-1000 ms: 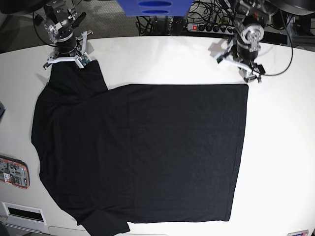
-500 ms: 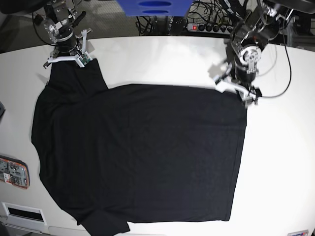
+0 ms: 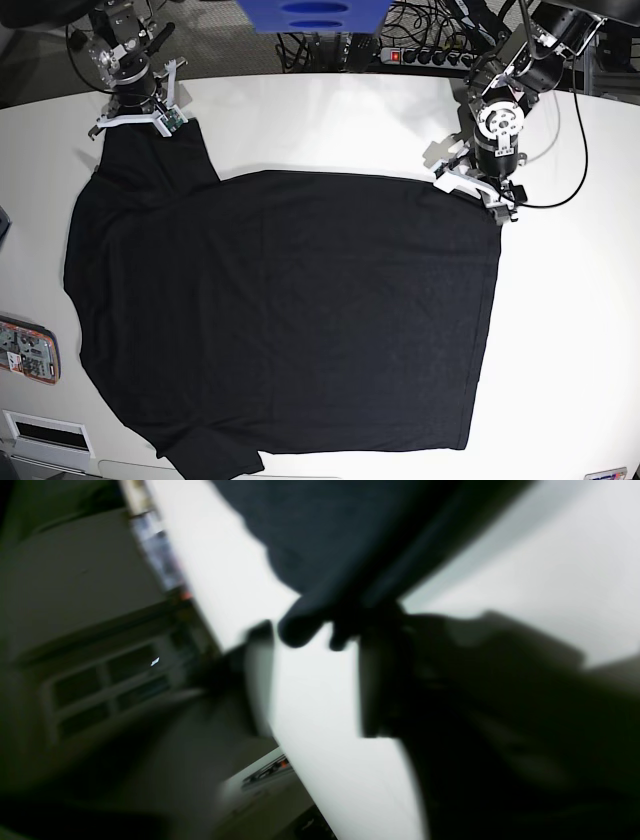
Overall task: Fold the T-shirt properly
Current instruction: 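Close both grippers on the shirt's shoulder edges, then lift the shoulder edges and pull them across the shirt toward the hem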
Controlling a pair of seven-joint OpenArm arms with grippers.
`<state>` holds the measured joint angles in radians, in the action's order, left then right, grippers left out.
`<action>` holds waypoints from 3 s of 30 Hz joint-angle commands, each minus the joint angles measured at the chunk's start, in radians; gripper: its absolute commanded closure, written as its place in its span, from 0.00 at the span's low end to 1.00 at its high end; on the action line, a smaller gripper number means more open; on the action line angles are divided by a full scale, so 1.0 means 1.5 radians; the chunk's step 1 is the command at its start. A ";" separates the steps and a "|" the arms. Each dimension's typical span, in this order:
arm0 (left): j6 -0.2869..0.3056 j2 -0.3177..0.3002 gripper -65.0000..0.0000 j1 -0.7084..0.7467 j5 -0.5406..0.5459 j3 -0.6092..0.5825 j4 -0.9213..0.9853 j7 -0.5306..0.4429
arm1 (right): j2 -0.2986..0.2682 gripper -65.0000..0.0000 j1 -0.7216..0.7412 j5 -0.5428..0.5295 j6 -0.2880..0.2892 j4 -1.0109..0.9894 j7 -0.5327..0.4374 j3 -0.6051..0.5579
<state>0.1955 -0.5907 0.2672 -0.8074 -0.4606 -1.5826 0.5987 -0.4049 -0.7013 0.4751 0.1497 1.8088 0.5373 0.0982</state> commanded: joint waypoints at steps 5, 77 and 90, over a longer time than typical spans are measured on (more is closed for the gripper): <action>0.143 0.009 1.00 -0.011 0.059 -0.005 0.011 -0.014 | -0.004 1.00 -0.011 -0.010 0.030 -0.011 0.027 -0.031; 0.008 0.092 1.00 -0.060 0.054 0.221 -0.134 -0.018 | -0.004 1.00 0.170 -0.009 0.032 0.040 -0.110 0.195; 0.009 0.103 1.00 -0.166 0.053 0.186 -0.089 -0.018 | -0.004 1.00 0.300 -0.009 0.034 -0.026 -0.109 0.134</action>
<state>0.2283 -0.4271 0.0395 -0.7136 -0.1875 -1.7016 0.5774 -0.3946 -0.2600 0.4561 0.2180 1.7580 0.3870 0.2955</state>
